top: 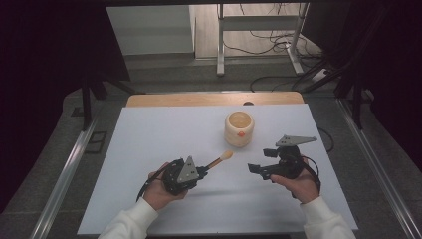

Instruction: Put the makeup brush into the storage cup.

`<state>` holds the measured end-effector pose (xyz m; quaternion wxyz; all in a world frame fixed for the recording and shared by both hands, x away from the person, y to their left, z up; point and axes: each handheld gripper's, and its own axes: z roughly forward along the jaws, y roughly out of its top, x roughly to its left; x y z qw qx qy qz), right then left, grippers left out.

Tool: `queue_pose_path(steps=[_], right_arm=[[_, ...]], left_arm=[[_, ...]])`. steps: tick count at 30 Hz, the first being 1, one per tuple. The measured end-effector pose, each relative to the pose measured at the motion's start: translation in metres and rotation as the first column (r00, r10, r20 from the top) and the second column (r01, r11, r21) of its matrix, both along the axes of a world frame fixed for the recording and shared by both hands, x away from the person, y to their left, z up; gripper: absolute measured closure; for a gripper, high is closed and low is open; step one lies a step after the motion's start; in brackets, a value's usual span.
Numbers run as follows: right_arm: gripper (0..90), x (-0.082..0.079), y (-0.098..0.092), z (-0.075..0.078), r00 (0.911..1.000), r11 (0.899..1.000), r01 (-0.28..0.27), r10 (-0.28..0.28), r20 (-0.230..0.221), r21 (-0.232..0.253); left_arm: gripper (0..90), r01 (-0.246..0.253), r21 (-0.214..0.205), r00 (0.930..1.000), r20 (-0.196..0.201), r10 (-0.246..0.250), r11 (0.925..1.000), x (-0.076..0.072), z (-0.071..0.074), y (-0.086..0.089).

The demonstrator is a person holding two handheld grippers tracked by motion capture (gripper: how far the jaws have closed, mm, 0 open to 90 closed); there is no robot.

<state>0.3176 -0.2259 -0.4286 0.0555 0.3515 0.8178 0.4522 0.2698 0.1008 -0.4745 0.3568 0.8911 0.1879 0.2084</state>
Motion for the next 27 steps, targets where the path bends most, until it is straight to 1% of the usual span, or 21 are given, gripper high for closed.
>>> queue_pose_path(steps=[4,7,11,16,18,23,27], right_arm=[[10.5,0.000,0.000,-0.001,1.0000,1.000,0.004,-0.004,0.002,-0.001],[9.8,0.000,0.001,-0.001,1.0000,1.000,0.005,-0.005,0.001,-0.003],[9.5,0.001,0.002,-0.004,0.9999,1.000,0.010,-0.010,0.005,-0.003],[9.2,0.001,0.003,-0.006,1.0000,1.000,0.006,-0.006,-0.006,-0.005],[9.0,0.001,0.004,-0.006,1.0000,1.000,0.002,-0.002,-0.006,-0.006],[9.0,0.001,0.006,-0.007,1.0000,1.000,0.002,-0.002,-0.006,-0.005],[8.9,0.001,0.006,-0.007,1.0000,1.000,-0.001,0.000,-0.010,-0.006]], left_arm=[[79.5,-0.010,-0.044,0.9998,-0.016,0.010,0.9990,0.001,0.002,0.004],[79.5,-0.024,-0.067,0.9995,-0.021,0.023,0.9975,0.002,0.002,0.006],[79.5,-0.035,-0.086,0.9991,-0.028,0.033,0.9957,0.002,0.003,0.008],[79.4,-0.060,-0.138,0.9974,-0.048,0.054,0.9886,0.003,0.004,0.011],[79.4,-0.068,-0.152,0.9967,-0.053,0.061,0.9861,0.004,0.004,0.012],[79.4,-0.094,-0.205,0.9943,-0.068,0.082,0.9742,0.004,0.006,0.016],[79.4,-0.108,-0.223,0.9930,-0.072,0.094,0.9689,0.005,0.006,0.018]])
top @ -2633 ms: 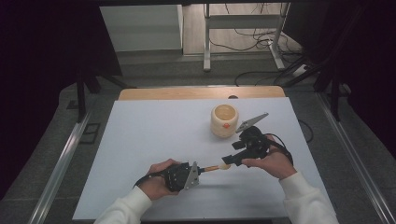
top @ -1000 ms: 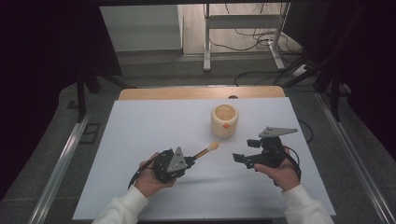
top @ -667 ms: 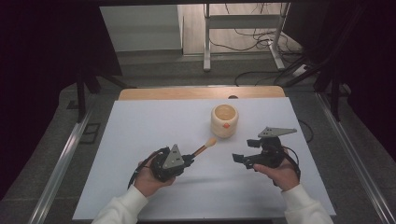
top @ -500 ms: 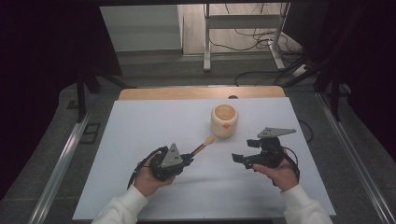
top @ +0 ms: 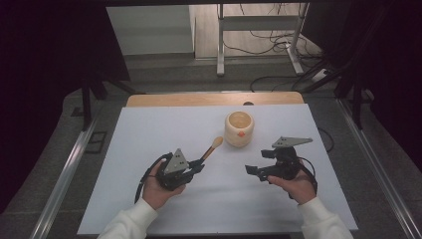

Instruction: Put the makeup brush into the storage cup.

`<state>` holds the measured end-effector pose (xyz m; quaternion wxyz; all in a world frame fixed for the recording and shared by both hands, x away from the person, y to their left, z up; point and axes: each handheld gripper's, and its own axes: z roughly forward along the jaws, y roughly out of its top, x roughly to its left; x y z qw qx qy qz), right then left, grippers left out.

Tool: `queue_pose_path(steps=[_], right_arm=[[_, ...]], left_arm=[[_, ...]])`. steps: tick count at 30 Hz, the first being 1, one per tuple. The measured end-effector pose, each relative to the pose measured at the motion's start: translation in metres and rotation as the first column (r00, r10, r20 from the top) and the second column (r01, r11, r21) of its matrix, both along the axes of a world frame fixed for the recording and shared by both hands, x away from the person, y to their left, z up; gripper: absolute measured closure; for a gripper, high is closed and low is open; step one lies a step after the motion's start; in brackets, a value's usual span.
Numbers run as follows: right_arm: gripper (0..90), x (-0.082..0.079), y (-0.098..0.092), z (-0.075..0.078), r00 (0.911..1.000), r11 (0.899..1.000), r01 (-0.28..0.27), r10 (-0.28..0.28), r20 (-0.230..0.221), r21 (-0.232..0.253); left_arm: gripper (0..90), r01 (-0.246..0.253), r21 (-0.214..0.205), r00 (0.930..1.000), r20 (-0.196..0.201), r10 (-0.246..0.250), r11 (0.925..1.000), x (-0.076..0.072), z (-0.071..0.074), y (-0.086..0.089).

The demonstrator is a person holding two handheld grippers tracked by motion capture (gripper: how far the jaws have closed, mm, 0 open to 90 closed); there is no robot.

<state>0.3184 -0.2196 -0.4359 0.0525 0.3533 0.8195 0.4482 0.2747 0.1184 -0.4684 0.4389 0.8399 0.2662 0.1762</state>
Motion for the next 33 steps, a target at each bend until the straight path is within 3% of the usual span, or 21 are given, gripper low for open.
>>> queue_pose_path(steps=[20,26,33], right_arm=[[9.4,-0.001,0.008,-0.003,1.0000,1.000,-0.007,0.007,0.004,0.013],[10.7,-0.002,0.017,-0.005,0.9998,0.997,-0.022,0.022,0.000,0.069],[12.3,-0.004,0.035,-0.006,0.9992,0.992,-0.032,0.028,0.029,0.124]], left_arm=[[79.4,-0.054,-0.068,0.9985,0.005,0.054,0.9962,0.000,0.002,0.003],[79.4,-0.058,-0.075,0.9982,0.013,0.059,0.9955,-0.001,0.003,0.002],[79.4,-0.056,-0.078,0.9981,0.021,0.057,0.9954,-0.001,0.003,-0.001]])
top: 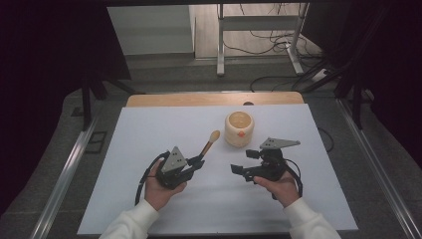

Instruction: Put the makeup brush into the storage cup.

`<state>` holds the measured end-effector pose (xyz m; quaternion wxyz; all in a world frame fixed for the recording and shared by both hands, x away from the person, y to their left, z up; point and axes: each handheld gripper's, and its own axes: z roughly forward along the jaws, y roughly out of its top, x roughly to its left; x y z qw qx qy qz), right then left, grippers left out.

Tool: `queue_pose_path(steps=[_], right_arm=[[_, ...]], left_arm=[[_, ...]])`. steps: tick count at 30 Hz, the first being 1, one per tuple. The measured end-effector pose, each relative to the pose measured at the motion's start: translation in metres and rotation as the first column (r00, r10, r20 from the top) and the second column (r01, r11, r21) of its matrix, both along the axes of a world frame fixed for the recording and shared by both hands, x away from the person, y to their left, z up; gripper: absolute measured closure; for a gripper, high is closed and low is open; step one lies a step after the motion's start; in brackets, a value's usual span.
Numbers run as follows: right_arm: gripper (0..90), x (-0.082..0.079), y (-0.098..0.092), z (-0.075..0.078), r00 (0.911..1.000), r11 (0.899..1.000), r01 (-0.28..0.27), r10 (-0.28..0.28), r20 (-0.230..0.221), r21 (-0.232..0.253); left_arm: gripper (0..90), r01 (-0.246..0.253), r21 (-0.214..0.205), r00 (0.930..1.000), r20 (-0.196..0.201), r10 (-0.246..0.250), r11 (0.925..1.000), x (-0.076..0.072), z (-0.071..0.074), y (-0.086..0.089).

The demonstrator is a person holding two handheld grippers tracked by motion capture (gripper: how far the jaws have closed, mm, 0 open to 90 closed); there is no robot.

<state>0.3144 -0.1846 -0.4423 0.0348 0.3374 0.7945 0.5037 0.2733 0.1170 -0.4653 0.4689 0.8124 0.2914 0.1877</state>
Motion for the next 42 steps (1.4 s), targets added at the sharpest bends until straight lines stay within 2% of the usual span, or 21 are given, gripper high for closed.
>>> queue_pose_path(steps=[9,15,21,34,40,42], right_arm=[[13.3,-0.003,0.007,-0.002,0.9995,0.995,0.007,-0.010,0.031,0.104],[15.5,-0.001,0.011,-0.003,0.9998,0.982,0.001,-0.005,0.020,0.189],[17.0,-0.001,0.023,-0.005,0.9998,0.975,-0.012,0.009,0.015,0.222],[26.7,0.003,0.043,-0.006,0.9999,0.951,-0.013,0.011,0.009,0.310],[32.8,0.005,0.046,-0.007,0.9999,0.943,-0.012,0.010,0.006,0.334],[38.9,0.006,0.047,-0.007,1.0000,0.939,-0.008,0.007,0.006,0.344]], left_arm=[[79.4,-0.001,-0.013,1.0000,0.006,0.001,0.9999,0.000,0.000,-0.004],[79.4,0.007,-0.005,0.9999,0.008,-0.007,1.0000,0.001,0.000,-0.008],[79.4,0.012,-0.005,0.9999,0.009,-0.012,0.9999,0.001,-0.001,-0.012],[79.4,0.017,-0.006,0.9998,0.013,-0.017,0.9998,0.000,-0.002,-0.017],[79.4,0.021,-0.006,0.9997,0.014,-0.021,0.9998,0.000,-0.002,-0.018],[79.4,0.025,-0.002,0.9996,0.013,-0.025,0.9997,0.000,-0.002,-0.018]])
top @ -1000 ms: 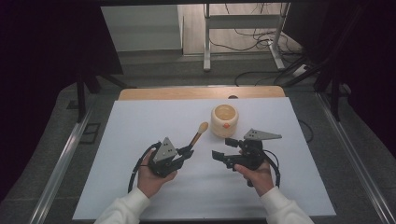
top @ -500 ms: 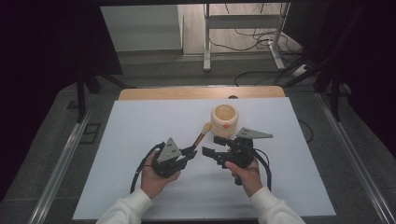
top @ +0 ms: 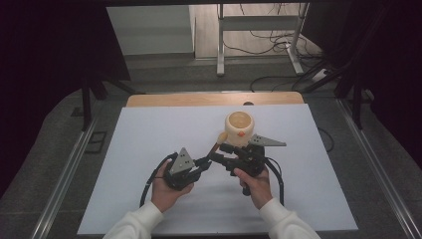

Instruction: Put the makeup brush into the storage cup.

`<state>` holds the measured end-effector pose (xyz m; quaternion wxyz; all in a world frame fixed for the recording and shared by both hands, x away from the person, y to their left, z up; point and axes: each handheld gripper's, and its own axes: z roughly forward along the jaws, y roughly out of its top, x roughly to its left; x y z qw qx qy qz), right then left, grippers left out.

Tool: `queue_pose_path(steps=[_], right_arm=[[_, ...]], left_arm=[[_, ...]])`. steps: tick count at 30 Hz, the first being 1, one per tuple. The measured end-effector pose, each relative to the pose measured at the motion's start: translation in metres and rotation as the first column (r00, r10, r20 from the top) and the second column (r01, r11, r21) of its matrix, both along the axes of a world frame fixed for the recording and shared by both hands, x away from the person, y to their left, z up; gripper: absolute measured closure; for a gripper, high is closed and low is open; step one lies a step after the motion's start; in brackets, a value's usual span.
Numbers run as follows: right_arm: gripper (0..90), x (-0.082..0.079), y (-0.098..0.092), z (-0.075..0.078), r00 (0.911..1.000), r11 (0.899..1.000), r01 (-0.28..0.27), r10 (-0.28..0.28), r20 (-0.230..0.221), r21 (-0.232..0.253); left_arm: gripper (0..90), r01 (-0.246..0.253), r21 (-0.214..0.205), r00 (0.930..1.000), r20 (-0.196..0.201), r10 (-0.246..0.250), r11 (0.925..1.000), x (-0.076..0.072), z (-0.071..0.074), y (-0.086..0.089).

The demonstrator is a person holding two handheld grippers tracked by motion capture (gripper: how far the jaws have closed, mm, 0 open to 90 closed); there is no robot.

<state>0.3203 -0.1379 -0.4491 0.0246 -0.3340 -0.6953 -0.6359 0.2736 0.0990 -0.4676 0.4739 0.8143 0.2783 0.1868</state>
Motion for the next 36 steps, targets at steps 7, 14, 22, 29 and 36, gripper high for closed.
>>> queue_pose_path(steps=[7,14,22,29,36], right_arm=[[66.2,0.002,0.002,-0.002,0.9994,0.999,-0.015,0.017,-0.031,0.043],[76.9,0.003,-0.001,-0.002,0.9979,0.997,-0.039,0.042,-0.050,0.071],[77.4,0.003,-0.004,0.001,0.9976,0.996,-0.046,0.050,-0.048,0.080],[77.5,0.004,-0.008,0.003,0.9986,0.997,-0.037,0.039,-0.034,0.069],[77.5,0.004,-0.009,0.004,0.9991,0.998,-0.034,0.036,-0.024,0.056]], left_arm=[[79.3,0.007,0.005,1.0000,0.001,-0.007,1.0000,0.000,0.000,-0.001],[79.2,0.017,0.004,0.9999,-0.002,-0.017,0.9998,0.000,-0.002,-0.002],[54.5,-0.010,0.013,0.9999,0.014,0.010,0.9999,0.000,-0.005,-0.005],[23.5,0.022,0.012,0.9984,-0.051,-0.022,0.9997,-0.003,-0.003,-0.001],[17.9,0.011,-0.021,0.9950,-0.099,-0.013,0.9997,-0.011,-0.001,0.016]])
